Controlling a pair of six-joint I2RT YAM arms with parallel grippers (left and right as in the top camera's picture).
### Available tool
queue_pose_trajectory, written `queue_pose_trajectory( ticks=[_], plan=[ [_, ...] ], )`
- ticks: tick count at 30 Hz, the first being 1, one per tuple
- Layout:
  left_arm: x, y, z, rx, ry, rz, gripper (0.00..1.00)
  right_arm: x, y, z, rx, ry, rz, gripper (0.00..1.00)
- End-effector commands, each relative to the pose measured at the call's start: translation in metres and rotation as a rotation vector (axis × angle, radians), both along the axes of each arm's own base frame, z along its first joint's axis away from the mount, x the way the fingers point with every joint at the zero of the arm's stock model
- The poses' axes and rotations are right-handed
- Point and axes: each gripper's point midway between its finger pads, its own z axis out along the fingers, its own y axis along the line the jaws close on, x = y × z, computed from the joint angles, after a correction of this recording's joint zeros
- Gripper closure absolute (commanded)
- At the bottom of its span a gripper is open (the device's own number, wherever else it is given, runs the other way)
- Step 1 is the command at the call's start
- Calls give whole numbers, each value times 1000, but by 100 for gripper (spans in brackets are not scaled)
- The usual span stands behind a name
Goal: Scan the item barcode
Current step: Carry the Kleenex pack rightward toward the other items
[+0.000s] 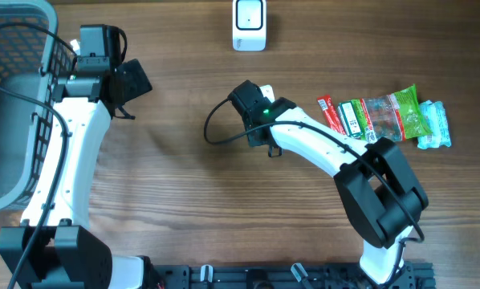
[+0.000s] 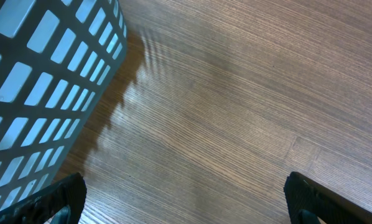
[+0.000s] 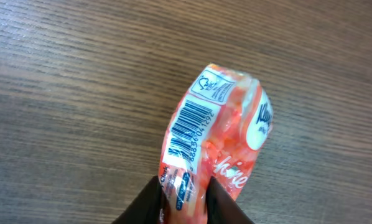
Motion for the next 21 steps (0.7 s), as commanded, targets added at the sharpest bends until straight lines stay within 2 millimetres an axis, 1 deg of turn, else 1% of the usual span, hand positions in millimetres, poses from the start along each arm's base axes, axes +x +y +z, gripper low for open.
queue_pose_trajectory(
  ticks=[1,3,5,6,9,12,14,15,18,19,21],
  plan=[
    [1,3,4,11,-7,-2,0,-6,6,-13,8,51,64,55],
    [1,3,4,11,-7,-2,0,-2,11,-4,29,39,81,48],
    [1,3,4,11,-7,-2,0,1,21,13,82,26,114,47],
    [1,3,4,11,-7,-2,0,3,22,24,113,13,109,46],
    [1,3,4,11,-7,-2,0,8,19,57,231,-9,86,47],
    [1,3,4,11,-7,-2,0,12,14,79,391,24,72,48],
    [1,3,4,11,-7,-2,0,14,4,82,470,68,43,47],
    [1,3,4,11,-7,-2,0,15,-3,80,492,88,23,48],
    [1,3,4,11,-7,-2,0,18,-32,64,520,125,-121,48],
    [1,3,4,11,-7,-2,0,19,-36,60,528,127,-132,48],
    [1,3,4,11,-7,-2,0,19,-35,54,558,125,-138,48]
  ],
)
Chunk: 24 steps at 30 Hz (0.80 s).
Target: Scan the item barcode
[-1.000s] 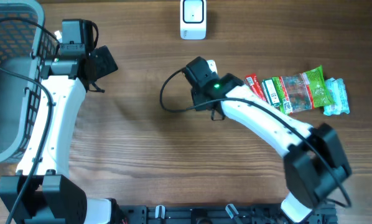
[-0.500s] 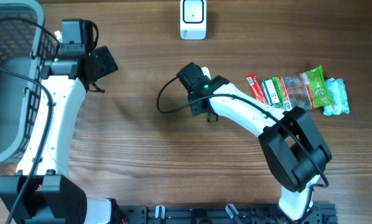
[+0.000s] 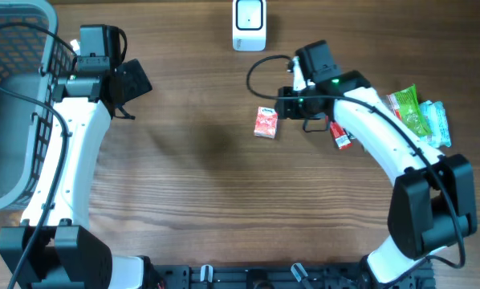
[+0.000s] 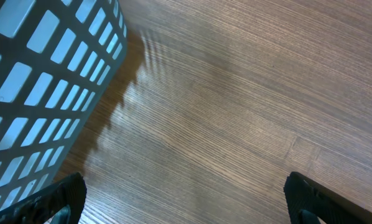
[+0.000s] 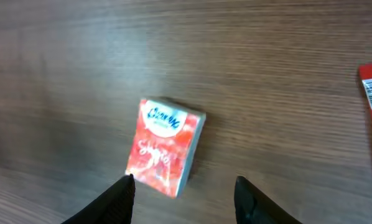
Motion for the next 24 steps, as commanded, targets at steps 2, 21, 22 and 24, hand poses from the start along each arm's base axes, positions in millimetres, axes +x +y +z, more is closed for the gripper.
queue_pose_trajectory(
  ticks=[2,21,22,24],
  plan=[
    [1,3,4,10,-7,-2,0,-11,9,-17,104,49,-52,51],
    [1,3,4,10,-7,-2,0,-12,20,-66,237,-11,-162,62],
    [1,3,4,10,-7,-2,0,-12,21,-69,238,-7,-161,62],
    [1,3,4,10,-7,-2,0,-12,21,-76,235,0,-162,62]
  ],
)
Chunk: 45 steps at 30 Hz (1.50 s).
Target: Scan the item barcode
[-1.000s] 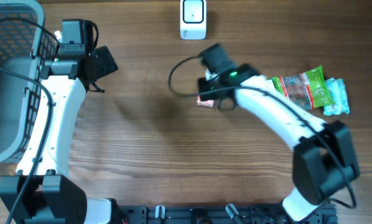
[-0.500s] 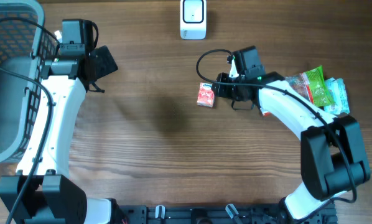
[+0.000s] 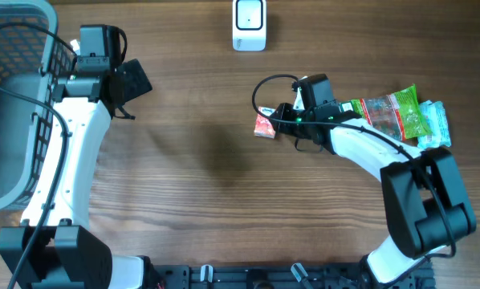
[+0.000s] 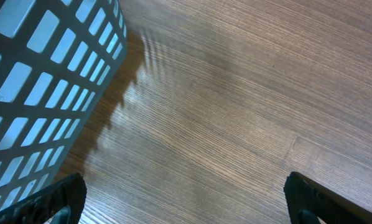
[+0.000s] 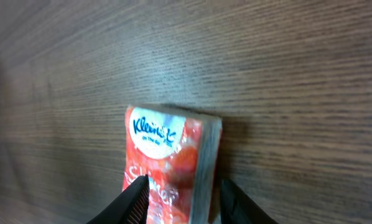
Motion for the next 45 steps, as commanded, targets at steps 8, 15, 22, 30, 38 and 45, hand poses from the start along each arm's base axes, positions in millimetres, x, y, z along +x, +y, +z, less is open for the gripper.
queue_pose_trajectory(
  ticks=[8,15,22,30,38,45],
  plan=[
    [1,3,4,10,-7,-2,0,-7,6,-17,28,51,14,63],
    [1,3,4,10,-7,-2,0,-7,5,-18,30,60,-3,63],
    [1,3,4,10,-7,-2,0,-7,5,-18,30,59,-3,63],
    [1,3,4,10,-7,-2,0,-8,14,-20,13,47,9,63],
    [1,3,4,10,-7,-2,0,-8,13,-29,10,78,-65,67],
    [1,3,4,10,-7,-2,0,-10,10,-33,-1,92,-88,67]
  ],
)
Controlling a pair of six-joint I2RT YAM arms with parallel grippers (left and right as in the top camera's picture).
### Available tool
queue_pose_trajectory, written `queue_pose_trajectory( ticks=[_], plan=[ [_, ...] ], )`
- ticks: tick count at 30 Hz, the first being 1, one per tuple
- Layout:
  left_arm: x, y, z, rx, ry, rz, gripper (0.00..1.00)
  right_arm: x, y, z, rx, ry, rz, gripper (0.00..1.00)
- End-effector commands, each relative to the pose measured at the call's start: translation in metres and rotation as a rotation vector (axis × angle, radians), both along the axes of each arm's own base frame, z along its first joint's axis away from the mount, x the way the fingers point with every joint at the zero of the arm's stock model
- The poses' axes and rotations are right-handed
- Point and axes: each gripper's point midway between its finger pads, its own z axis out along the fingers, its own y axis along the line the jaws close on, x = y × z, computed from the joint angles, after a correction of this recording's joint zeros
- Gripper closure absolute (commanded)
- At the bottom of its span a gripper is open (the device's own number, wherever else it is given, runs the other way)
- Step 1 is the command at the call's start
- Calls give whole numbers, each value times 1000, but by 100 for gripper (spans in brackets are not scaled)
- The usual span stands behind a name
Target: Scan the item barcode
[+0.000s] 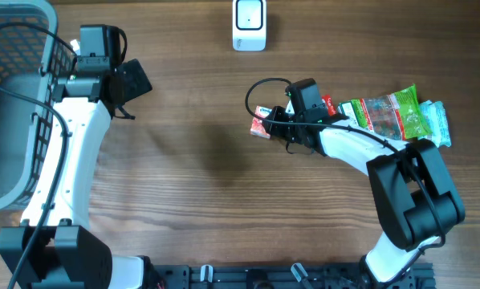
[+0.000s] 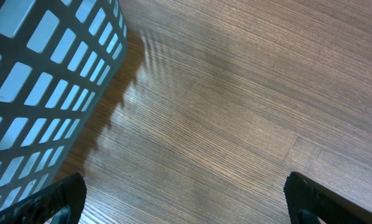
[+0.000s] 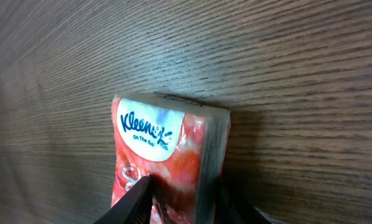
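Note:
A red Kleenex tissue pack (image 3: pixel 164 146) lies on the wooden table, logo side up; in the overhead view the pack (image 1: pixel 260 126) is left of the right arm. My right gripper (image 3: pixel 183 193) has its jaws drawn in on the pack's near end. One finger lies on the printed face and the other against the side. No barcode shows. The white scanner (image 1: pixel 249 24) stands at the far edge, well beyond the pack. My left gripper (image 2: pixel 186 199) hangs open over bare wood beside the basket.
A grey mesh basket (image 1: pixel 7 96) fills the far left; its wall (image 2: pixel 43 68) is close to the left gripper. Several snack packets (image 1: pixel 384 112) lie to the right of the right gripper. A black cable (image 1: pixel 260 84) loops above the right wrist.
The right gripper has come closer over the tissue pack and its jaws have narrowed from straddling it to touching it. The pack has shifted slightly left. The left arm has not moved.
The right gripper first held the tissue pack in the air with its barcode showing. Then the pack lay on the table, logo up, with the gripper open and back from it. After that the open jaws straddled it, and now they press on it.

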Motion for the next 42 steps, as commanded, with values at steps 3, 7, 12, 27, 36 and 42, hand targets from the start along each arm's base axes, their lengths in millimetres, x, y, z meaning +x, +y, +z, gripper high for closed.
queue_pose_trajectory(
  ticks=[3,7,12,27,36,42],
  plan=[
    [1,3,4,10,-7,-2,0,-4,-8,-13,-34,26,-29,86],
    [1,3,4,10,-7,-2,0,3,-8,12,12,-19,-30,90],
    [1,3,4,10,-7,-2,0,0,-1,57,35,-147,115,89],
    [1,3,4,10,-7,-2,0,-95,50,196,458,-354,666,96],
    [1,3,4,10,-7,-2,0,-70,12,199,97,-338,526,96],
    [1,3,4,10,-7,-2,0,-59,-69,260,-382,-266,326,96]
  ],
)
